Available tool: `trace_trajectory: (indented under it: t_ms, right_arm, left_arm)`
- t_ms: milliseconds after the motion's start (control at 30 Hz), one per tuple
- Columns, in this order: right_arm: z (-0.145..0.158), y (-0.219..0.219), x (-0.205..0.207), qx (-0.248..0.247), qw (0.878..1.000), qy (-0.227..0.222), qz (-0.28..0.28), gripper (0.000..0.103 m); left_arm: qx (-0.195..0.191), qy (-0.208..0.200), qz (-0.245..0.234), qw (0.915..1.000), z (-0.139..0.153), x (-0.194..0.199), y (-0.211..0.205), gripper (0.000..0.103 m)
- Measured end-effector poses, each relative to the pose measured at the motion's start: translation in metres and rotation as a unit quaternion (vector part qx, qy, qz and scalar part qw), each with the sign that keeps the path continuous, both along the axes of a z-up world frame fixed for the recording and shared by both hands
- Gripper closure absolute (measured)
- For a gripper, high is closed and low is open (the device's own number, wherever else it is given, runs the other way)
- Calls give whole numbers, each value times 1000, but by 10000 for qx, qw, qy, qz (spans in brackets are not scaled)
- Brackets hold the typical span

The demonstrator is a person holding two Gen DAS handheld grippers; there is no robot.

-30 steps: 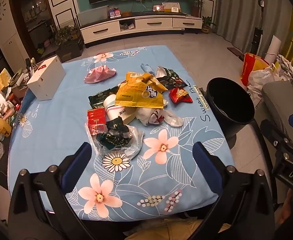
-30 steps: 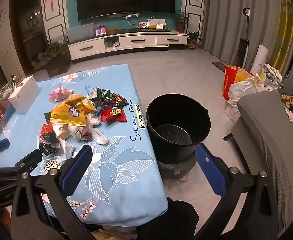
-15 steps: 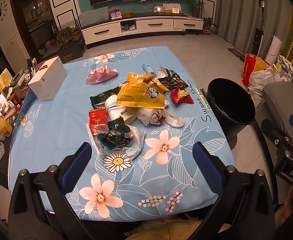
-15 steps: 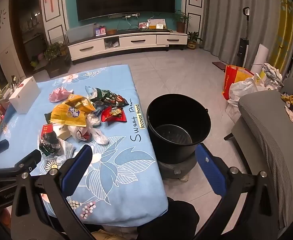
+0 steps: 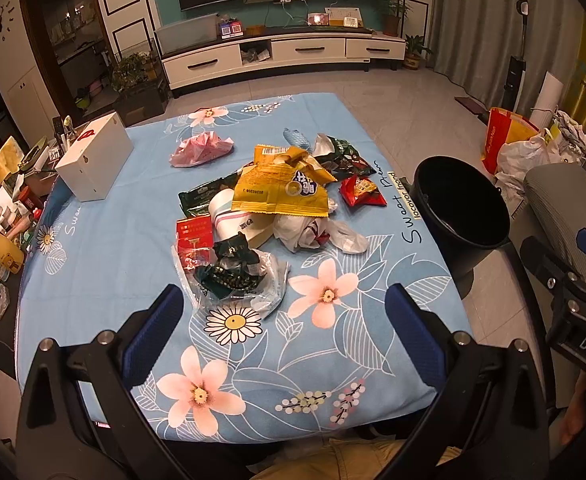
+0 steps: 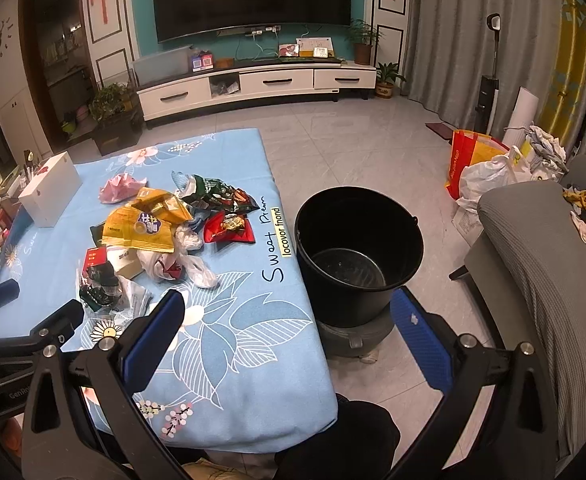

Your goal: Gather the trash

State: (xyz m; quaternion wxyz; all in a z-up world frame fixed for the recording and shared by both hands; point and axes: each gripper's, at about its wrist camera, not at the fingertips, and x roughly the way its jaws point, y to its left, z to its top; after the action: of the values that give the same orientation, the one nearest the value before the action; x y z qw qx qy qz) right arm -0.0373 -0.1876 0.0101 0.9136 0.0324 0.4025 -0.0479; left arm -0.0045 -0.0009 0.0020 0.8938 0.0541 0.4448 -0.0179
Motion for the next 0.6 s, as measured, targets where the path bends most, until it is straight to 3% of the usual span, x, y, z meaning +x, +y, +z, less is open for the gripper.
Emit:
trace_trajectory:
  t_ms: [600]
  right_arm:
    - [1, 0, 1, 11, 10000, 8, -2, 3]
  left_arm:
    - [-7, -2, -4, 10000, 0, 0, 0, 3]
